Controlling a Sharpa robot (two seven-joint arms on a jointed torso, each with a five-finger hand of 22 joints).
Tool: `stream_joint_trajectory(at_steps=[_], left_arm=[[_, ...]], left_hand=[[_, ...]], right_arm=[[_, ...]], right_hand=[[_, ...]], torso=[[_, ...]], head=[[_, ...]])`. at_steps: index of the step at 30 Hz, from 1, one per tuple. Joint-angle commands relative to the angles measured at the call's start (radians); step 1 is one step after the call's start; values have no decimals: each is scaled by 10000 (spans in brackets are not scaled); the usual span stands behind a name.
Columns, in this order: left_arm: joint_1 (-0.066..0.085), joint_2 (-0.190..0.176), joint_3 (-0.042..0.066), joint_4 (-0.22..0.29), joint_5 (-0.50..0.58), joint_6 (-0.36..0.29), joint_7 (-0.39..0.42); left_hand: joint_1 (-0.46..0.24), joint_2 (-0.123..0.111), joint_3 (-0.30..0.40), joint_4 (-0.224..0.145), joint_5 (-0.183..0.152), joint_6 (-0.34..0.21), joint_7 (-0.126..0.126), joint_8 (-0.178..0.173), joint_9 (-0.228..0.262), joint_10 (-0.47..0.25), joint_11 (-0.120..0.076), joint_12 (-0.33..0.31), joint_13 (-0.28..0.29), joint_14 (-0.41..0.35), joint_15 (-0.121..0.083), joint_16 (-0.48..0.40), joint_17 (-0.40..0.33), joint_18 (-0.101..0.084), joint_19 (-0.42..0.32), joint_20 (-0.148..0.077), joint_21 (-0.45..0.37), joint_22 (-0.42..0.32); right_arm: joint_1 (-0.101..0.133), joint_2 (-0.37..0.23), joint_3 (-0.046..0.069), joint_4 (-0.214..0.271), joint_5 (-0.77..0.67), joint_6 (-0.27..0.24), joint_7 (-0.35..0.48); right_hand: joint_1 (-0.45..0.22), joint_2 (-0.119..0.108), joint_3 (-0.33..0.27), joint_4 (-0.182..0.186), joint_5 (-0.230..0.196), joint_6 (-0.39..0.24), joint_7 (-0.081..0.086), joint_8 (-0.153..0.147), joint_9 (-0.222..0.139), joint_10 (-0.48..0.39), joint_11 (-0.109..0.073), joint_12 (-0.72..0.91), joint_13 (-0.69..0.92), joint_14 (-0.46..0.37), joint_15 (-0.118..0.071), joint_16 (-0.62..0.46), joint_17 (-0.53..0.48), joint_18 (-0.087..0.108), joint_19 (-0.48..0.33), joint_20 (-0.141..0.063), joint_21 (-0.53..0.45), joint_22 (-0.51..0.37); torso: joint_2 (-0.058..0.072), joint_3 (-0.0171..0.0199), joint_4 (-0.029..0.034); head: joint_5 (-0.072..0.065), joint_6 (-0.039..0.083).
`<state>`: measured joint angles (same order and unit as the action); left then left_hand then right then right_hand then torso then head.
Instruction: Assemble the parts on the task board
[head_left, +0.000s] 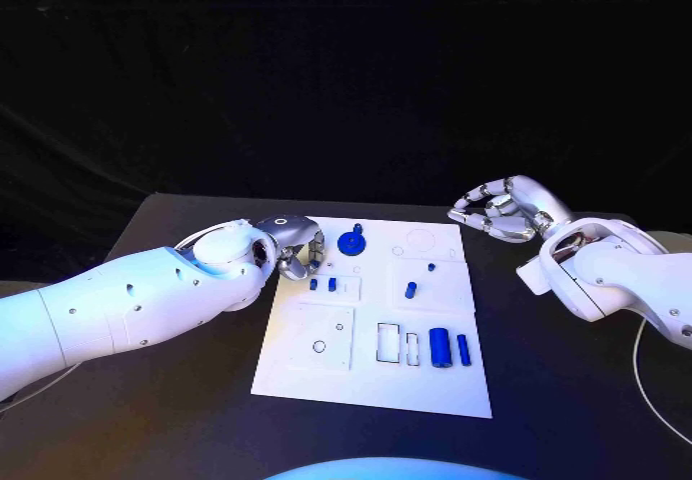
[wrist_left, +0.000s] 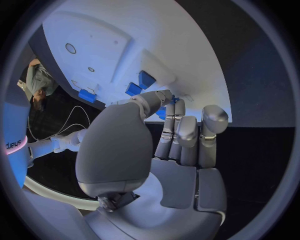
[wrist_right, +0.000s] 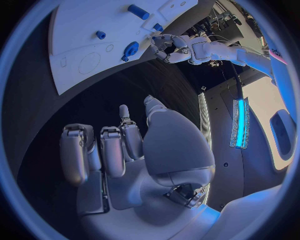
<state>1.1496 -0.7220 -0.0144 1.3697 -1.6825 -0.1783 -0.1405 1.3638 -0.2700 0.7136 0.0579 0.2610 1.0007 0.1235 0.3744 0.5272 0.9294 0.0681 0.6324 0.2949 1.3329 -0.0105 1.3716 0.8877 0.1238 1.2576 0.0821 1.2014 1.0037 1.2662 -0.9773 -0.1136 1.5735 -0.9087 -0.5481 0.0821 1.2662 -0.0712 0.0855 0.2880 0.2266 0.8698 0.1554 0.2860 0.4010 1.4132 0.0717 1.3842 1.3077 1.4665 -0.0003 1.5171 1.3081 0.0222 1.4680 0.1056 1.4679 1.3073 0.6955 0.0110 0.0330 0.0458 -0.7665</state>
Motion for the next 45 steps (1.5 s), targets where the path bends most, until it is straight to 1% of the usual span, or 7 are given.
stream_joint_trajectory(at_steps=[1, 9, 17, 22, 28, 35, 45], left_arm=[[8, 2, 35, 87, 97, -180, -30], [47, 71, 76, -3, 154, -86, -72], [60, 228, 79, -197, 220, 135, -74], [61, 338, 78, -333, 242, 191, -54], [59, 461, 77, -430, 275, 201, -12], [59, 500, 75, -428, 294, 225, 21], [59, 491, 74, -410, 299, 277, 54]], left_hand=[[-97, 2, 61, 14, 23, 73, -1, 36, 186, -77, -12, -57, -15, 2, 39, 48, -3, 20, -68, 4, -45, -8], [-115, -1, 62, 25, 16, 78, 3, 43, 200, -83, -6, -59, -18, -8, 46, 45, -15, 17, -67, 11, -39, 2], [-123, 0, 62, 30, 12, 82, 4, 47, 207, -82, -5, -57, -19, -19, 49, 37, -43, 15, -63, 15, -33, 12], [-128, 1, 62, 33, 8, 84, 5, 50, 211, -81, -4, -56, -19, -16, 50, 41, -31, 14, -61, 17, -29, 18], [-131, 1, 63, 35, 1, 85, 5, 53, 220, -79, -4, -54, -20, -14, 53, 46, -18, 14, -62, 21, -29, 20], [-129, 3, 67, 33, -2, 83, 5, 54, 226, -77, -5, -52, -21, -23, 54, 41, -41, 13, -59, 24, -23, 30], [-120, 8, 75, 26, -4, 82, 4, 56, 235, -72, -7, -48, -21, -41, 54, 29, -86, 15, -63, 27, -26, 25]], right_arm=[[-5, 2, 0, 15, -102, 9, 50], [-5, 2, 0, 27, -102, 11, 47], [-5, 3, 0, 39, -102, 10, 44], [-5, 7, 1, 44, -102, 8, 46], [-5, 15, 1, 44, -102, 7, 48], [-5, 16, 1, 43, -103, 4, 47], [-4, 11, 1, 44, -103, 3, 44]], right_hand=[[31, 61, -2, -1, -30, 2, -78, 56, 14, 16, -63, -19, 810, 687, -68, -55, 977, 55, 422, -64, -35, 1968], [31, 61, -2, -1, -30, 2, -78, 56, 14, 16, -63, -19, 810, 687, -68, -55, 977, 55, 422, -64, -35, 1968], [31, 61, -2, -1, -30, 2, -78, 56, 14, 16, -63, -19, 810, 687, -68, -55, 977, 55, 422, -64, -35, 1968], [31, 61, -2, -1, -30, 2, -78, 56, 14, 16, -63, -19, 810, 687, -68, -55, 977, 55, 422, -64, -35, 1968], [31, 61, -2, -1, -30, 2, -78, 56, 14, 16, -63, -19, 810, 687, -68, -55, 977, 55, 422, -64, -35, 1968], [31, 61, -2, -1, -30, 2, -78, 56, 14, 16, -63, -19, 810, 687, -68, -55, 977, 55, 422, -64, -35, 1968], [19, 67, -22, 2, -96, -8, -78, 65, 11, 16, -63, -18, 809, 689, -68, -55, 984, 54, 426, -65, -33, 1972]], torso=[[-1, 3, 2], [-1, 8, 2], [-1, 0, 8], [5, 3, -3], [5, 1, 2], [-2, 6, 8], [1, 0, 12]], head=[[-5, -2], [10, 4], [10, -2], [13, -14], [2, -2], [-6, -9], [-13, -14]])
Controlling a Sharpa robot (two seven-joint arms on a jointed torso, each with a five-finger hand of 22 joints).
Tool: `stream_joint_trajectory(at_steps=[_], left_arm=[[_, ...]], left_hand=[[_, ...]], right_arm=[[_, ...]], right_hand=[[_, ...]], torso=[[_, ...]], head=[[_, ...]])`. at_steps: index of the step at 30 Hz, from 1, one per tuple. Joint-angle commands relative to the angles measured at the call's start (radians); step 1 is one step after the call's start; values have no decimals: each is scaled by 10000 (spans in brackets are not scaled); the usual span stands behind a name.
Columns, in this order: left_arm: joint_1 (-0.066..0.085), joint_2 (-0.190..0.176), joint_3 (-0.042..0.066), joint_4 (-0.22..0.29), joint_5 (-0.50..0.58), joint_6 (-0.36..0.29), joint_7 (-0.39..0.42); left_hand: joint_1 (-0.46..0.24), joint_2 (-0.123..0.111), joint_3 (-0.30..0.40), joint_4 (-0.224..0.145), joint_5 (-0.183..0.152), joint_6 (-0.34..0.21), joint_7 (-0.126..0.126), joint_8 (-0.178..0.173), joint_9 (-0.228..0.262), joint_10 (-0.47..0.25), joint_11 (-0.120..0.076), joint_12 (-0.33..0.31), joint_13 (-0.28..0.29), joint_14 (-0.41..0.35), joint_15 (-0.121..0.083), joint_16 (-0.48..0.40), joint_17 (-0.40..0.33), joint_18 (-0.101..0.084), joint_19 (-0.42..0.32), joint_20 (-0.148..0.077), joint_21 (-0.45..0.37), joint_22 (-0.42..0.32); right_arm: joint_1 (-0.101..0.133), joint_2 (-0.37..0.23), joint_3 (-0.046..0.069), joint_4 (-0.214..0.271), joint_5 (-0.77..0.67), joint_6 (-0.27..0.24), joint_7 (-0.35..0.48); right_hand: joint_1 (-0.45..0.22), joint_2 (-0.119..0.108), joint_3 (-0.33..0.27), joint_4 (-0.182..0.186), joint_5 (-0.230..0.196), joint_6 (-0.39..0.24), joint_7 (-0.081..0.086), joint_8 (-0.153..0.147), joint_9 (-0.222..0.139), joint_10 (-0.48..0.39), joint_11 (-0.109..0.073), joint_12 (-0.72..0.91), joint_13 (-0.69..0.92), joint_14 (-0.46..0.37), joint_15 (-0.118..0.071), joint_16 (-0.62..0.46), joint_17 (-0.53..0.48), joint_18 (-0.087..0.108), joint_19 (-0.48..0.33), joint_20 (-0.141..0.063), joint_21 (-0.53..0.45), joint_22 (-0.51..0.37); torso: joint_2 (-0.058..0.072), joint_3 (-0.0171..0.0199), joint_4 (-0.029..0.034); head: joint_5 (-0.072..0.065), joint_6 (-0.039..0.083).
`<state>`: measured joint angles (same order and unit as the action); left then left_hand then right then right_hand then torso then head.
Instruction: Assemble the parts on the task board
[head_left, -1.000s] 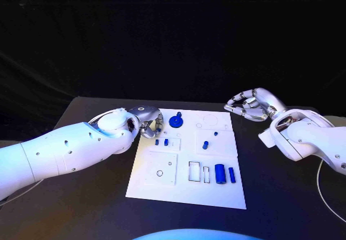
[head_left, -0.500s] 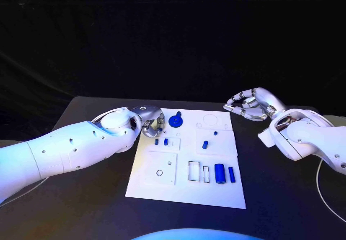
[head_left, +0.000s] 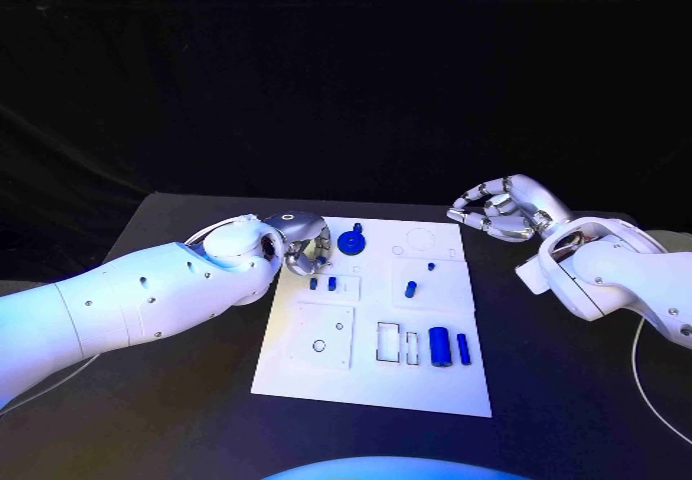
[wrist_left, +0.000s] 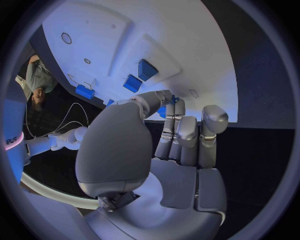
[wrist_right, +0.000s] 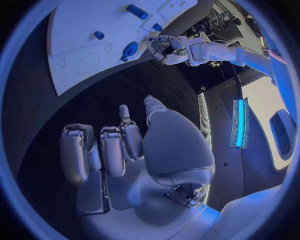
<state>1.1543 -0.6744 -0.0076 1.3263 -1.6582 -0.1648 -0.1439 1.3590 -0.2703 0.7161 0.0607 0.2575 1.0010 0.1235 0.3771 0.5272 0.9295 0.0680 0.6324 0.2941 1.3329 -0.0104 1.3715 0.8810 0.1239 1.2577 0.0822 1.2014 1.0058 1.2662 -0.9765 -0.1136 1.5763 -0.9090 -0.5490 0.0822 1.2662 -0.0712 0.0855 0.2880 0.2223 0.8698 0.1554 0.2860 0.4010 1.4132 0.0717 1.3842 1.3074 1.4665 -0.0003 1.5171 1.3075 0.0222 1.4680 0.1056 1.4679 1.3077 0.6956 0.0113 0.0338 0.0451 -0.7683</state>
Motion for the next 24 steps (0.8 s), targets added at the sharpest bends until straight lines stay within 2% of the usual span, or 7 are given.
stream_joint_trajectory(at_steps=[1, 24], left_arm=[[13, 16, 6, 26, 56, 145, 94], [13, 33, 5, 64, 88, 41, 182]], left_hand=[[-72, 11, 49, -1, 31, 78, 4, 29, 235, -73, -6, -48, -14, -40, 54, 30, -18, 15, -64, 26, -27, 5], [-45, 27, 70, -20, 28, 78, 5, 35, 257, -56, -11, -37, -15, -46, 51, 31, -24, 12, -52, 29, -6, 35]], right_arm=[[-4, 3, 1, 15, -100, 12, 43], [-4, 3, 1, 18, -100, 17, 42]], right_hand=[[19, 68, -22, 2, -53, -8, -78, 65, 11, 16, -63, -19, 812, 689, -68, -55, 989, 54, 426, -65, -33, 1968], [19, 68, -22, 2, -53, -8, -78, 65, 11, 16, -63, -19, 812, 689, -68, -55, 989, 54, 426, -65, -33, 1968]], torso=[[1, -5, 3], [-1, -3, -2]], head=[[-4, 4], [2, -4]])
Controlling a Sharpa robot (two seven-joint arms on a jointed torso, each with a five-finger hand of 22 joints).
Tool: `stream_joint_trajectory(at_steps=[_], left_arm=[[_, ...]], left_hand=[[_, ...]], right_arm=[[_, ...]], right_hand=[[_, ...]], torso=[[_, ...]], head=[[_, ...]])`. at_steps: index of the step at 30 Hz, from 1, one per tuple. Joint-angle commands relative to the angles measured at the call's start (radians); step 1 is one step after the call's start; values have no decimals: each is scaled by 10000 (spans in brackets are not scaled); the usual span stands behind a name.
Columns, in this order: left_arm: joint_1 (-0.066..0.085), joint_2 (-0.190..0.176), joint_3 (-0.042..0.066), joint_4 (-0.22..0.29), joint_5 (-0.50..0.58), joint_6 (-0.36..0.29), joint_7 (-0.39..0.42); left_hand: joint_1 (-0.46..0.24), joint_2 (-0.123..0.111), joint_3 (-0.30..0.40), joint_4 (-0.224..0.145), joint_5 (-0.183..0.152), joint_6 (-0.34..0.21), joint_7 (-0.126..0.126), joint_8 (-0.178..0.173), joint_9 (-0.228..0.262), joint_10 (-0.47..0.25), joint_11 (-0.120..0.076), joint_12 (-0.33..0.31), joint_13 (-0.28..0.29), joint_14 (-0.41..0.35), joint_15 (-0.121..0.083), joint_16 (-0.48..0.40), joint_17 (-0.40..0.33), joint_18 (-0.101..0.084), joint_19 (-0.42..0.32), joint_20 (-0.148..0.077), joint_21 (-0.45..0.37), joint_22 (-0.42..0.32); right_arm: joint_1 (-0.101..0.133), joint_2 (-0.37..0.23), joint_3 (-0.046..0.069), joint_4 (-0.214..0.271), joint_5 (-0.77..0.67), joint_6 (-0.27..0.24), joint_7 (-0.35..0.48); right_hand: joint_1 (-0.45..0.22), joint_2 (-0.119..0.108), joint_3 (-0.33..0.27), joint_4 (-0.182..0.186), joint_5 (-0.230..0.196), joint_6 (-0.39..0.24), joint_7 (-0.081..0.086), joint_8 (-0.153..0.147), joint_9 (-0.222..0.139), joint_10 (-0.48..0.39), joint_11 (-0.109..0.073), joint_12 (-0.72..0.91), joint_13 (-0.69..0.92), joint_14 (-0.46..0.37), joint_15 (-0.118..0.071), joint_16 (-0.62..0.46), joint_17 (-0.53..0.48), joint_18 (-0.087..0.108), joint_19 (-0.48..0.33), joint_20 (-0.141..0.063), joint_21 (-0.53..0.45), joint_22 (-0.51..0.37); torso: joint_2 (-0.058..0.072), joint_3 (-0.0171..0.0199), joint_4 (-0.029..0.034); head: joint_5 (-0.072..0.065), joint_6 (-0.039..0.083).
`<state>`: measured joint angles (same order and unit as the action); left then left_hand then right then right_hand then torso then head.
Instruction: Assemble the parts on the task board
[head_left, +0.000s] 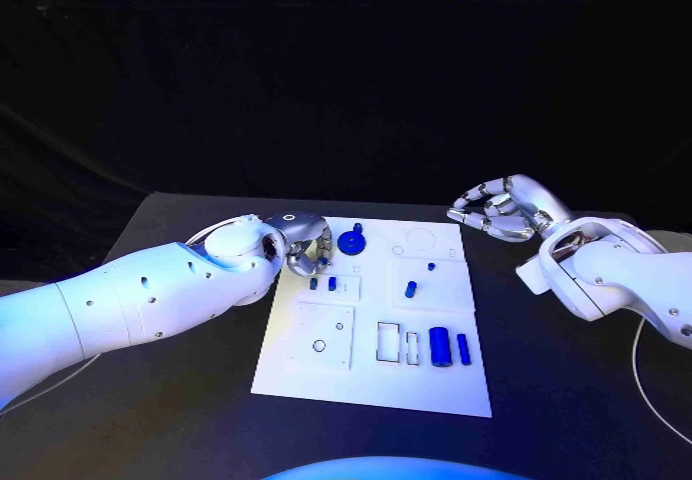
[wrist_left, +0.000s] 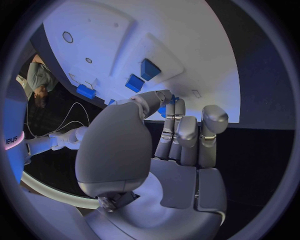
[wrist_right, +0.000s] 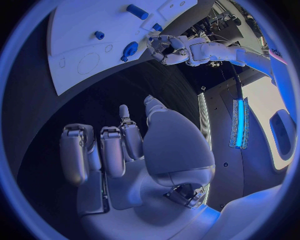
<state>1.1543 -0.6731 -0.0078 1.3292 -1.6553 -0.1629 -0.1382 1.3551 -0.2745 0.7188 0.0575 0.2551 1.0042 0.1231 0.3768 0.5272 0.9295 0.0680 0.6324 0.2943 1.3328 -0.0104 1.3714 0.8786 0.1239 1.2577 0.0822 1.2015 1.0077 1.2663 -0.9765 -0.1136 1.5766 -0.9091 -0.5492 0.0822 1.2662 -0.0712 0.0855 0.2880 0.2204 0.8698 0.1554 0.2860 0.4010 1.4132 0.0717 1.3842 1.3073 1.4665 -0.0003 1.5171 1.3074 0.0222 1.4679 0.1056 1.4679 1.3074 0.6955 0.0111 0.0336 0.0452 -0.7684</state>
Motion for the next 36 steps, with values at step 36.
stream_joint_trajectory(at_steps=[36], left_arm=[[15, 5, 7, 106, 290, -69, 294]], left_hand=[[39, 94, 77, -21, 55, 15, 21, 29, 287, -24, -12, -19, -18, -34, 46, 46, 33, 10, -40, 29, 17, 47]], right_arm=[[-5, 0, 1, 23, -99, 13, 42]], right_hand=[[19, 67, -22, 2, -35, -8, -78, 65, 11, 16, -63, -18, 813, 689, -68, -55, 991, 54, 426, -66, -33, 1971]], torso=[[1, 2, -3]], head=[[-7, -21]])
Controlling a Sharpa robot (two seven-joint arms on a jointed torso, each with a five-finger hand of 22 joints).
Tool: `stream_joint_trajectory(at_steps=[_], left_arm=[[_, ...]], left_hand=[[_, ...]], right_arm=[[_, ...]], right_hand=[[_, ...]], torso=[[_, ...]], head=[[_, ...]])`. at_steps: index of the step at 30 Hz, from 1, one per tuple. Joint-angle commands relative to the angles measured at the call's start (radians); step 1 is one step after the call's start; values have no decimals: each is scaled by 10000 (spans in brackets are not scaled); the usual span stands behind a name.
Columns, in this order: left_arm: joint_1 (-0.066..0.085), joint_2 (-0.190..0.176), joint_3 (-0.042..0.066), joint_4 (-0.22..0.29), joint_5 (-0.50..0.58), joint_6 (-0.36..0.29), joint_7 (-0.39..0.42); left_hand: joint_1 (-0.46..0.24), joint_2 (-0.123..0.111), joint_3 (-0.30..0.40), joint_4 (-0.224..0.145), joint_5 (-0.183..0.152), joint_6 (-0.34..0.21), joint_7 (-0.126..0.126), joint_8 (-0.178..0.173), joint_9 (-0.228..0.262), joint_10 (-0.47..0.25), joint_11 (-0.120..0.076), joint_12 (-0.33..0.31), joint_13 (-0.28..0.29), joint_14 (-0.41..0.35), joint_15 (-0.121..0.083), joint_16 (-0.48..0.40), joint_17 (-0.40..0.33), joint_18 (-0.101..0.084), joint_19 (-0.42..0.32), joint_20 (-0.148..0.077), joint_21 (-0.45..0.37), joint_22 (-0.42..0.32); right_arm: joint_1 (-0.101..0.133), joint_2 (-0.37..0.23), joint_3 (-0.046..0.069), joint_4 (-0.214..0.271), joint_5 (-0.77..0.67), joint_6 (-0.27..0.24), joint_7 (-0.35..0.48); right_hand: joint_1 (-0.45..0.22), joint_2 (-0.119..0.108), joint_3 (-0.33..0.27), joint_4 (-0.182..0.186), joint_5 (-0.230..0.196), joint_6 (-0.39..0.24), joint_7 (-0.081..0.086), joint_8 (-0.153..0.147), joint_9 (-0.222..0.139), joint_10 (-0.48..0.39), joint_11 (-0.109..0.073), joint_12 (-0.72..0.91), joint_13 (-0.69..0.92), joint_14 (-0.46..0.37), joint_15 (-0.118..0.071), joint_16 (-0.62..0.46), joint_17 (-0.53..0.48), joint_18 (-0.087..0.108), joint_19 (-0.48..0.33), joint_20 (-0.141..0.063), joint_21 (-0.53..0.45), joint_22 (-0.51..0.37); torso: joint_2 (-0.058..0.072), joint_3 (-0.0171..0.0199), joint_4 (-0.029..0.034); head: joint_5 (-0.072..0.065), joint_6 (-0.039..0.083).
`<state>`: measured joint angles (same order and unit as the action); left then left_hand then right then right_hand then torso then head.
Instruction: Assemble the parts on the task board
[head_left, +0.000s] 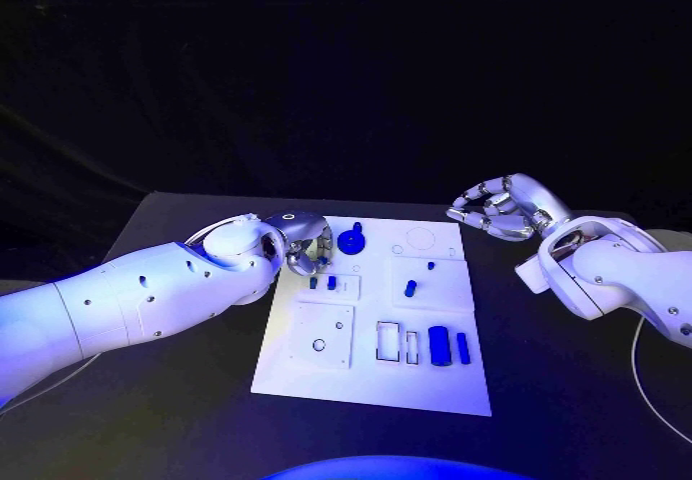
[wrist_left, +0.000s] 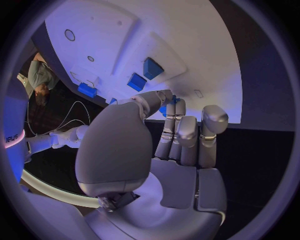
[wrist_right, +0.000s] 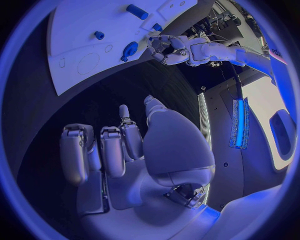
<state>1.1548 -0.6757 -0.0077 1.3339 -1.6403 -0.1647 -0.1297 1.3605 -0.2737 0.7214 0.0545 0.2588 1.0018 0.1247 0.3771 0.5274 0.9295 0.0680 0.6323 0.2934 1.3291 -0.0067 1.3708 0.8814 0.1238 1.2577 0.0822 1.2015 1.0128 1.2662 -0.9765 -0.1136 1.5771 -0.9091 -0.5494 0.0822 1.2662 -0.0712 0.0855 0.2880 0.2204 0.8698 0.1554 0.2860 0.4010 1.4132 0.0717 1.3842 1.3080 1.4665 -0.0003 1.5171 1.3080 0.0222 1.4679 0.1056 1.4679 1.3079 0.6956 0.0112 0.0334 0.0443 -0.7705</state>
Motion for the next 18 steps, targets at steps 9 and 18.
stream_joint_trajectory(at_steps=[9, 18], left_arm=[[11, 28, 6, 65, 202, -72, 236], [11, 24, 6, 59, 216, -73, 194]], left_hand=[[-69, 48, 40, 29, 11, -47, 41, -23, 306, -93, 30, -61, -36, 30, 38, 86, 134, 24, -99, 45, -37, -83], [-162, -3, 54, 73, 5, -114, 92, -84, 349, -324, 122, -240, -137, -94, 120, 38, 22, 53, -220, 114, -144, -219]], right_arm=[[-4, -9, 1, 27, -98, 12, 43], [-3, -17, 1, 36, -98, 7, 43]], right_hand=[[19, 67, -23, 3, -35, -8, -78, 65, 11, 16, -63, -18, 806, 689, -68, -55, 984, 54, 426, -66, -33, 1966], [19, 67, -23, 3, -35, -8, -78, 65, 11, 16, -63, -18, 806, 689, -68, -55, 984, 54, 426, -66, -33, 1966]], torso=[[-2, 2, 0], [-3, 0, 6]], head=[[-2, -6], [-8, 8]])
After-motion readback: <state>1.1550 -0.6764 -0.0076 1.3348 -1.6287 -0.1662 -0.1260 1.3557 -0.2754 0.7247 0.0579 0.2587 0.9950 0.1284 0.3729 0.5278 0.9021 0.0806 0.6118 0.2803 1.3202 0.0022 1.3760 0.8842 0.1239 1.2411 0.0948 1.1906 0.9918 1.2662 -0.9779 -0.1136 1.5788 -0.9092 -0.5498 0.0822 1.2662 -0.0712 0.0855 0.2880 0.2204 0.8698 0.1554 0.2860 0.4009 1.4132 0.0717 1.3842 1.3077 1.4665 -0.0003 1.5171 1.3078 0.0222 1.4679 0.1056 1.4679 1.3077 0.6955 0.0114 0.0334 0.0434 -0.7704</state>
